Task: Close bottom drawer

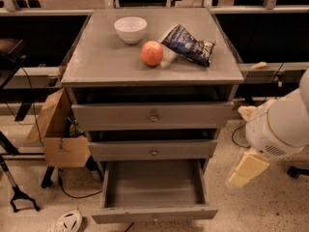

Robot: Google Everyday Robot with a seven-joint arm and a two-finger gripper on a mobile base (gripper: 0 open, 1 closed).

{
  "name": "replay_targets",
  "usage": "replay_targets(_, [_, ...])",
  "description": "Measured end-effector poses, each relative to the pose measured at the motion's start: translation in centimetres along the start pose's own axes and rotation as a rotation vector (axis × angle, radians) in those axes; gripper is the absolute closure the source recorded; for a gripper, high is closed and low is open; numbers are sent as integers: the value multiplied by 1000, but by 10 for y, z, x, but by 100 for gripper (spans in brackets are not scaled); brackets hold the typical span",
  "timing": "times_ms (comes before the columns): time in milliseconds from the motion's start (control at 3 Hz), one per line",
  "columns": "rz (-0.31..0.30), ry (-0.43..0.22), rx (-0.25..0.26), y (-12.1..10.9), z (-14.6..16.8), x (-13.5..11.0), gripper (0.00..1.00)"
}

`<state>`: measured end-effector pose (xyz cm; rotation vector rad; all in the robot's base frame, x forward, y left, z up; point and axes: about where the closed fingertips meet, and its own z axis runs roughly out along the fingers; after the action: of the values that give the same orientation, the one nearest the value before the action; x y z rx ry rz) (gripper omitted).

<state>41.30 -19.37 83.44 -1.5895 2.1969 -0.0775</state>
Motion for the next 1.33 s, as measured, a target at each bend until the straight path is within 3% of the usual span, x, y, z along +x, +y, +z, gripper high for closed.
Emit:
replay_targets(333, [88,-53,-77,27,61,20,0])
replay_targets(667, [174,-178,-171,83,134,36,0])
replay_targets(1000, [228,-336,-197,131,193,35,0])
replay_targets(1333, [209,-389,-162,130,216,35,0])
